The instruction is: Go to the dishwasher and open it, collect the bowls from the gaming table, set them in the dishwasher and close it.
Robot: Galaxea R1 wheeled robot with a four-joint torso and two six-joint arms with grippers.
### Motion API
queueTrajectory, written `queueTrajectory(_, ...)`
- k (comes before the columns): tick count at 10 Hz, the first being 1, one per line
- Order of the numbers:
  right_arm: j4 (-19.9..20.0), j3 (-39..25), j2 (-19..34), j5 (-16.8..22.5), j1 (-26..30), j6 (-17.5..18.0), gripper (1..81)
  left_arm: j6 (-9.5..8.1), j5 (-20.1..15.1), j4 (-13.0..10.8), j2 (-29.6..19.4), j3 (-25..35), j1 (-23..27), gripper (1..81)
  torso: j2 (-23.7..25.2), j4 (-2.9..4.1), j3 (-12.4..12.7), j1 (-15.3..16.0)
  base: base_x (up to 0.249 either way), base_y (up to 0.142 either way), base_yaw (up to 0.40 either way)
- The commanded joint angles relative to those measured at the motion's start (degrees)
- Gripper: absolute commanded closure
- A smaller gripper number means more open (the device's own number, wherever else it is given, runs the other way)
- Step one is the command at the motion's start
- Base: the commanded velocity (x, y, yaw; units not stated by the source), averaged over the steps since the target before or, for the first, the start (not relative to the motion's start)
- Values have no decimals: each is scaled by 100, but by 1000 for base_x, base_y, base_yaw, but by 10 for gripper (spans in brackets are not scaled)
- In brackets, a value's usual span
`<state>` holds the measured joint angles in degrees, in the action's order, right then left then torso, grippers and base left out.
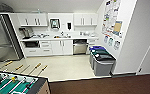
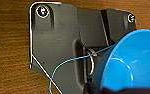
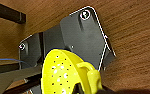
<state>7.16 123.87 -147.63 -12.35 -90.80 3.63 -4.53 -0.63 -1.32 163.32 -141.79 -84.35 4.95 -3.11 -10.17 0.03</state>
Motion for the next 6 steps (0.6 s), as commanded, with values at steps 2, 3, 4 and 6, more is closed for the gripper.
queueTrajectory(2,-74,-65,170,303,197,-21,811,23,-341,-35,-88,37,247,811,0,0,0,2,228,0,0)
queueTrajectory(3,-74,-57,161,303,198,-21,811,23,-350,-35,-88,28,248,811,0,0,0,2,229,0,0)
queueTrajectory(4,-83,-66,161,303,206,-21,811,23,-358,-36,-88,37,256,811,0,0,0,2,228,0,0)
queueTrajectory(6,-83,-66,161,303,206,-21,811,23,-358,-35,-88,28,256,811,0,0,0,2,229,0,0)
